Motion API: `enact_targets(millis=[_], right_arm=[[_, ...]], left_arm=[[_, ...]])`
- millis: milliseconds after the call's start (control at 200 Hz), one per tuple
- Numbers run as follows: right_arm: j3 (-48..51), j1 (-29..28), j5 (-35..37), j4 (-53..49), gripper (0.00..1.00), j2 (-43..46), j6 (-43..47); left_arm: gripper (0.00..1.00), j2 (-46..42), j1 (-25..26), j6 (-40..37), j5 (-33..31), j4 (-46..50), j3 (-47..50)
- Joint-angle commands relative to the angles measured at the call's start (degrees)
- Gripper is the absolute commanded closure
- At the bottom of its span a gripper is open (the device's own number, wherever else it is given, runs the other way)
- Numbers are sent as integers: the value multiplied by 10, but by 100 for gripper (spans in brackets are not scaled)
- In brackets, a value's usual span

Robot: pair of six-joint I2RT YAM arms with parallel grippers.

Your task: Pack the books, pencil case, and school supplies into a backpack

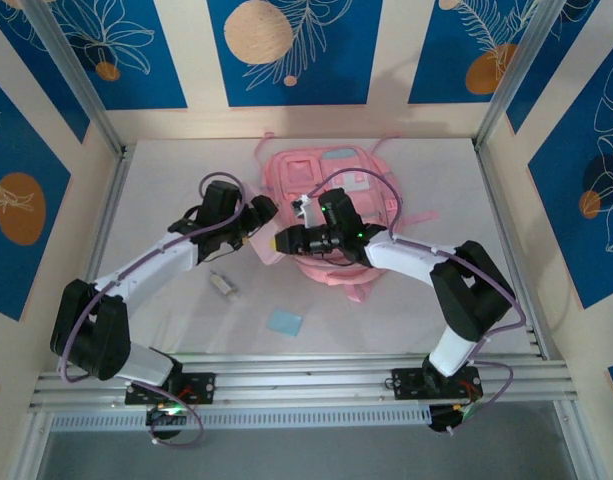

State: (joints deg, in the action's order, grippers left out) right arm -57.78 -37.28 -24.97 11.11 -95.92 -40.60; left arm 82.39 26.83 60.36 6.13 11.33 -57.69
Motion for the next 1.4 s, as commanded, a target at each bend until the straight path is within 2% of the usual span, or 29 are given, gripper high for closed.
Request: enact_targets(millis=[0,90,205,305,405,465,530,640,755,855,1020,1396], right_arm=[[14,36,-57,35,84,26,-38],[31,65,-59,11,85,57,-29],[43,114,-42,-74,85,103,5],[63,170,-16,-140,86,151,22],[89,239,3,-190,87,208,25],[103,285,10,-216,87,242,24],[117,337,19,-242,87,277,20],[126,431,26,-302,88,315,25],[142,530,-29,-315,88,336,26],[151,587,-57,-325,88,346,28],[156,624,-84,-330,88,354,27],[164,627,-93,-329,88,370,23]], left_arm=[[0,0,3,-56,-10,4,-42],[0,2,3,-112,-31,39,-74],[0,13,2,-178,-28,62,-119],[0,42,5,-228,10,68,-160],[0,83,12,-281,81,69,-197],[3,117,18,-317,130,83,-227],[6,153,33,-357,144,119,-265],[8,198,72,-438,109,166,-311],[10,242,113,-518,53,208,-356],[10,281,144,-583,3,244,-401],[12,336,180,-669,-31,271,-437],[12,406,197,-725,-40,282,-458]])
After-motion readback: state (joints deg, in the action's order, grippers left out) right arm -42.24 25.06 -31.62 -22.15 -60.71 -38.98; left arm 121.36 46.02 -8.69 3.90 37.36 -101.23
